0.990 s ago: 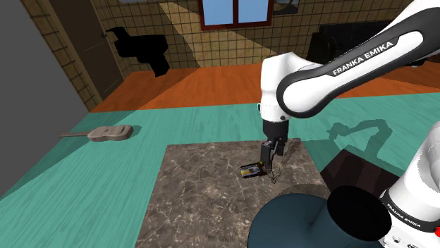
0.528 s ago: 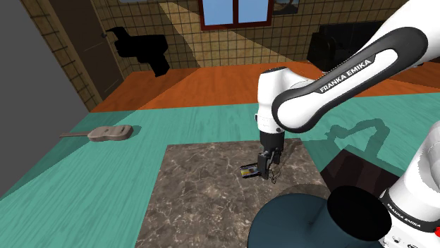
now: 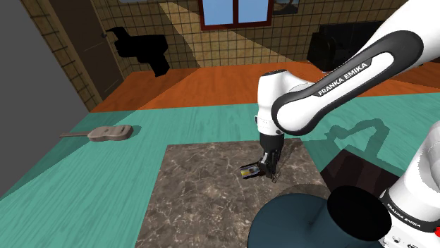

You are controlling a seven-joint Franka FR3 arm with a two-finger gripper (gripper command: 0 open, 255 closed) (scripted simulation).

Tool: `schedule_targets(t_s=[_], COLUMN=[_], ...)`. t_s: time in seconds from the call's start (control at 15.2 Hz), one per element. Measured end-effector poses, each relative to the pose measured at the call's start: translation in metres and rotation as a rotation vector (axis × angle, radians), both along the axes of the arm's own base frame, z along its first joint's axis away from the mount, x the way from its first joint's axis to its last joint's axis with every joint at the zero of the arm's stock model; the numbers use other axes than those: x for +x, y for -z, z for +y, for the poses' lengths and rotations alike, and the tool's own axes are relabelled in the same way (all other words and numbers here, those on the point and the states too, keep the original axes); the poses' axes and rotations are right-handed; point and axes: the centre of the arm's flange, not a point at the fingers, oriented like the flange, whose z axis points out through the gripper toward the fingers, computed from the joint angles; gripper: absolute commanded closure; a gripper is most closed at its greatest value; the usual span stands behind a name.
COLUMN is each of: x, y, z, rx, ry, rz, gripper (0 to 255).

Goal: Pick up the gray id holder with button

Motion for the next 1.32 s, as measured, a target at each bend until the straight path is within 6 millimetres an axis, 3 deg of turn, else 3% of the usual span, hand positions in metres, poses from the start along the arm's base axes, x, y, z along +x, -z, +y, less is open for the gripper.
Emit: schedule_targets(t_s=[0.46,1.32], x=[0.001,0.001], y=[-0.010,-0.077], z=[-0.001,-0.001], rx=[0.000,0.000], ry=[0.000,0.001], rz=[0.000,0.000], gripper=[255,255])
